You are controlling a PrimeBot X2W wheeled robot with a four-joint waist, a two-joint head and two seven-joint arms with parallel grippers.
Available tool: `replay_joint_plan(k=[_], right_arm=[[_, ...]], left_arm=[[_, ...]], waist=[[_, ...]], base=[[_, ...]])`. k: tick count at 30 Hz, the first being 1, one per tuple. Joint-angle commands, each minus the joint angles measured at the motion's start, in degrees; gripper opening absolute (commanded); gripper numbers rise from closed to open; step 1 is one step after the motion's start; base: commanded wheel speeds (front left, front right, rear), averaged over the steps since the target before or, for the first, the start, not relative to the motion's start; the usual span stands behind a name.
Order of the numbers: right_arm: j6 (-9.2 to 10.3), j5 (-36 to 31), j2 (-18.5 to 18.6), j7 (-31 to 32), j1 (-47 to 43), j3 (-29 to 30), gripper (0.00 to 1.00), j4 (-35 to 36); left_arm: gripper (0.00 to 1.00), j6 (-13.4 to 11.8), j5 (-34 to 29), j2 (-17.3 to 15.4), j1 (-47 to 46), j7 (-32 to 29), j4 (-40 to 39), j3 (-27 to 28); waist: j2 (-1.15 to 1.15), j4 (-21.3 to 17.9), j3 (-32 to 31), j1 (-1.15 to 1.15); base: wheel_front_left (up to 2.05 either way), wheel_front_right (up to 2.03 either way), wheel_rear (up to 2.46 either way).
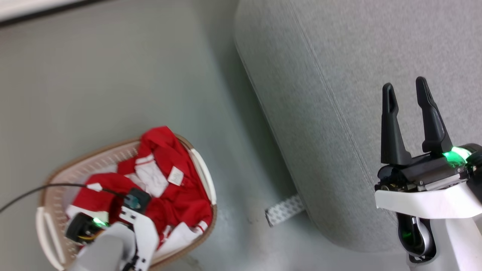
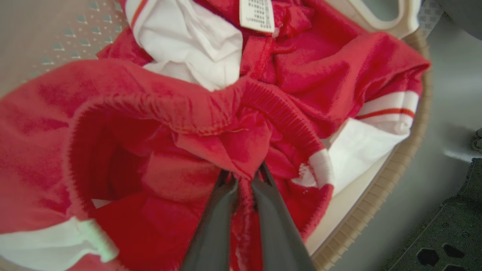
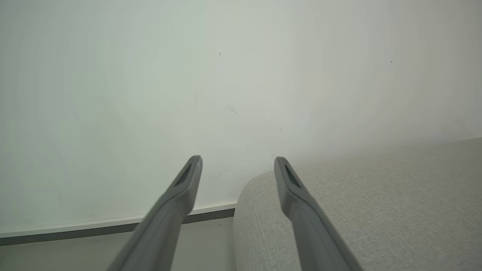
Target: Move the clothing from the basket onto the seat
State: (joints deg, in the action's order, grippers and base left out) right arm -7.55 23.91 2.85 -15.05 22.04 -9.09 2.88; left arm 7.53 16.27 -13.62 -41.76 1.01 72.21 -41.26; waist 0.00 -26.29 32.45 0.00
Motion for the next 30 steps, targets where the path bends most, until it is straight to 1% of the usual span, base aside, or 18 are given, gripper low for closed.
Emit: replay_joint_plan(k=[1,9,12,17,24,27,28,29,30], right_arm=[[0.12,-0.82,0.09,-0.19,-1.1,0.23,1.0,-0.48],[0.12,-3.65,0.11,-0.19,-4.06,1.4,1.0,-2.8],[0.12,-4.54,0.14,-0.19,-5.26,1.73,1.0,-3.3],[0.12,-4.63,0.99,-0.19,-7.42,1.91,1.0,-3.92],[0.12,-3.99,1.98,-0.19,-9.81,2.02,1.0,-4.51],[0.12,-3.75,2.32,-0.19,-10.87,1.9,1.0,-4.89],[0.12,-3.64,2.58,-0.19,-11.53,1.67,1.0,-5.24],[0.12,-3.64,2.58,-0.19,-11.53,1.67,1.0,-5.24],[0.12,-3.57,2.62,-0.19,-11.82,1.48,1.0,-5.4]], left_arm=[[0.0,-0.1,1.44,0.6,1.3,0.75,0.15,-0.1],[0.0,-0.1,5.73,4.74,4.97,6.98,-0.7,0.16],[0.0,-0.1,7.91,5.34,6.5,9.93,-2.07,-0.2],[0.0,-0.09,11.15,4.99,8.23,13.03,-6.0,-0.9],[0.0,-0.09,14.31,3.92,9.45,14.23,-12.96,-0.63],[0.0,-0.09,15.14,3.14,9.02,14.2,-18.32,1.1],[0.0,-0.31,14.65,2.53,9.4,14.15,-22.17,2.55],[0.0,-0.31,14.65,2.53,9.4,14.15,-22.17,2.55],[0.0,-0.4,14.53,2.37,9.69,14.13,-24.22,3.41]], waist=[[0.0,3.31,-5.08,0.0],[0.0,9.58,-15.69,0.0],[0.0,11.87,-18.81,0.0],[0.0,15.31,-22.83,0.0],[0.0,19.18,-26.5,0.0],[0.0,21.15,-27.84,0.0],[0.0,22.37,-28.61,0.0],[0.0,22.37,-28.61,0.0],[0.0,22.9,-28.9,0.0]], base=[[0.0,0.0,0.0],[0.0,0.0,0.0],[0.0,0.0,0.0],[0.0,0.0,0.0],[0.0,0.0,0.0],[0.0,0.0,0.0],[0.0,0.0,0.0],[0.0,0.0,0.0],[0.0,0.0,0.0]])
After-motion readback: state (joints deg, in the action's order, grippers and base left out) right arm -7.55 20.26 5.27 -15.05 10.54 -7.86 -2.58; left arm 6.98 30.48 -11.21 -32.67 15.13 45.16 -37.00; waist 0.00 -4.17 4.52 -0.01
